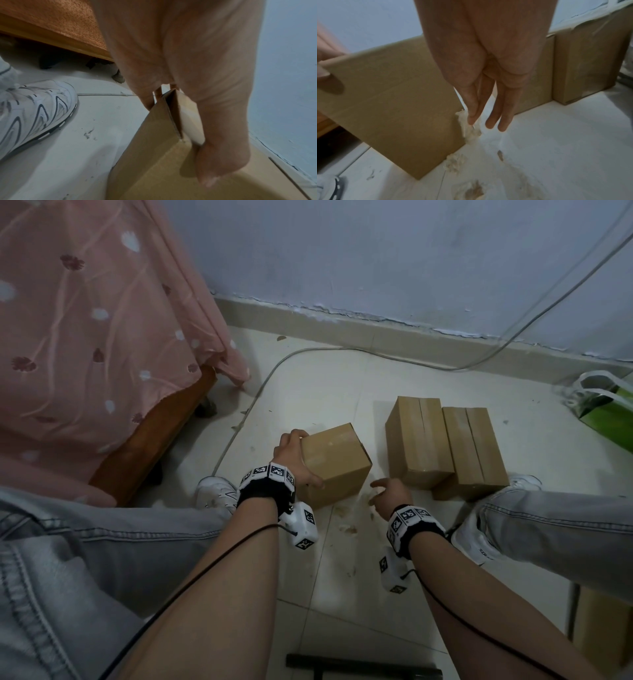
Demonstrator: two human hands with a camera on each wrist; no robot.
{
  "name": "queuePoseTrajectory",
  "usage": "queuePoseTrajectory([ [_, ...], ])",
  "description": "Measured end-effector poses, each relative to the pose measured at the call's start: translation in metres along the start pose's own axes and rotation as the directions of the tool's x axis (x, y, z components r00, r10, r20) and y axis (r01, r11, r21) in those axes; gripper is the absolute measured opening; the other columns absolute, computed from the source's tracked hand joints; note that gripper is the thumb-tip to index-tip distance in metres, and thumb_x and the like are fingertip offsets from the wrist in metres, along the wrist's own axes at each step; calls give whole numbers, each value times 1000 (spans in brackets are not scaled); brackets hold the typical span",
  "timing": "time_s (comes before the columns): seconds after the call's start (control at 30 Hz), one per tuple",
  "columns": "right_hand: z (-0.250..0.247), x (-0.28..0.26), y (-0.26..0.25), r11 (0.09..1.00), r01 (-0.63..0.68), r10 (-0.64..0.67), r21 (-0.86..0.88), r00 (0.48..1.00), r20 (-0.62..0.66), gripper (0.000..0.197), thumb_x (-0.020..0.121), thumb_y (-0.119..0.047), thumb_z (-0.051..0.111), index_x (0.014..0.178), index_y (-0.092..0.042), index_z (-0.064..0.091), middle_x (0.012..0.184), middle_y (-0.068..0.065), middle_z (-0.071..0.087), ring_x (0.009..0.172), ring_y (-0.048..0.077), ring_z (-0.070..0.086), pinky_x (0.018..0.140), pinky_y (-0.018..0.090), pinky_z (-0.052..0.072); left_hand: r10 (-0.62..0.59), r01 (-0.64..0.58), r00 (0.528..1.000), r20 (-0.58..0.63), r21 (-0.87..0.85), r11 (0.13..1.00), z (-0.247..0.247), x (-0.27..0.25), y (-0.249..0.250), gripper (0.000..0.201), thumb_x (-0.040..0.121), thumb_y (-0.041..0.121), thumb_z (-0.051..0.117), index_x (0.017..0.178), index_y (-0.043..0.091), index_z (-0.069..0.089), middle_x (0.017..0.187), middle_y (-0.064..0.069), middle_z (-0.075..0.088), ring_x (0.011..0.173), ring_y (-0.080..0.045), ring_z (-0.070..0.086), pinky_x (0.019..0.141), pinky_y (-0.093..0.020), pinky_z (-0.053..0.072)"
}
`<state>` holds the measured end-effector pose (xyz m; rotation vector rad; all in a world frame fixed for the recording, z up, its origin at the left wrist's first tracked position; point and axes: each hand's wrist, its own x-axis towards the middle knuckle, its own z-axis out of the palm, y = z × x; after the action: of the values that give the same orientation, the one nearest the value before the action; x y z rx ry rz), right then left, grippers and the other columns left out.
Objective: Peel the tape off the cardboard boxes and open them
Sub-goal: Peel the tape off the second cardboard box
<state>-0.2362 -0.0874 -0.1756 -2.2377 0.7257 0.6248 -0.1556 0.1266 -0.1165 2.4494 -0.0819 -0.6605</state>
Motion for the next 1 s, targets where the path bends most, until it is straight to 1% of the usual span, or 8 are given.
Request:
queuePoseTrajectory([
  [0.1,2,1,3,998,11,-11,-59,1000,-4,16,87,-9,68,102,-6,71,96,14,73,83,25,70,76,31,57,0,0,1000,2,-5,1000,0,0,0,101,52,24,93,133,25,32,127,-2,33,122,-28,39,86,-34,44],
  [0.23,3,0,7,994,-15,19,-111,999,35,13,88,-12,67,89,-8,79,92,10,75,89,24,70,80,28,55,0,0,1000,4,-14,1000,1,0,-1,101,52,23,92,133,26,32,127,-2,33,122,-28,39,85,-34,44],
  [0.37,12,8,10,965,-71,83,-252,996,36,26,72,-46,80,77,-22,75,97,6,72,100,26,64,90,35,52,-4,4,1000,6,-13,1000,1,1,-1,101,53,23,92,134,26,32,129,-3,33,123,-28,39,88,-35,45],
  [0.53,8,0,7,939,-75,79,-336,997,-1,13,94,-8,57,97,0,66,108,17,68,102,32,64,79,31,51,-3,3,1000,9,-9,1000,1,1,-1,102,52,24,92,134,26,31,129,-3,33,123,-28,39,89,-38,47],
  [0.73,11,3,11,981,-15,22,-192,999,33,23,94,-7,53,109,2,70,108,16,69,99,29,67,84,29,54,-3,3,1000,3,-13,1000,1,1,0,101,52,23,92,134,27,31,128,-2,33,123,-28,39,87,-35,44],
  [0.83,7,3,7,998,-24,29,-62,997,75,15,88,-4,64,102,1,68,86,14,70,72,24,70,62,30,59,-2,2,1000,1,-20,1000,1,1,-1,101,52,23,92,133,27,32,128,-1,33,122,-27,39,83,-32,41],
  [0.9,6,2,7,999,-39,39,0,997,67,24,82,-2,73,100,-4,58,86,14,67,64,25,70,54,32,58,-2,2,1000,3,-22,1000,1,1,0,101,52,23,92,133,27,32,128,-2,33,122,-27,38,82,-32,40],
  [1.0,6,2,5,996,-4,8,-88,999,41,21,81,-18,78,91,-7,64,90,14,71,78,27,71,71,35,60,-5,5,1000,8,-17,1000,1,0,0,102,53,23,92,134,26,31,129,-2,33,123,-28,38,83,-33,41],
])
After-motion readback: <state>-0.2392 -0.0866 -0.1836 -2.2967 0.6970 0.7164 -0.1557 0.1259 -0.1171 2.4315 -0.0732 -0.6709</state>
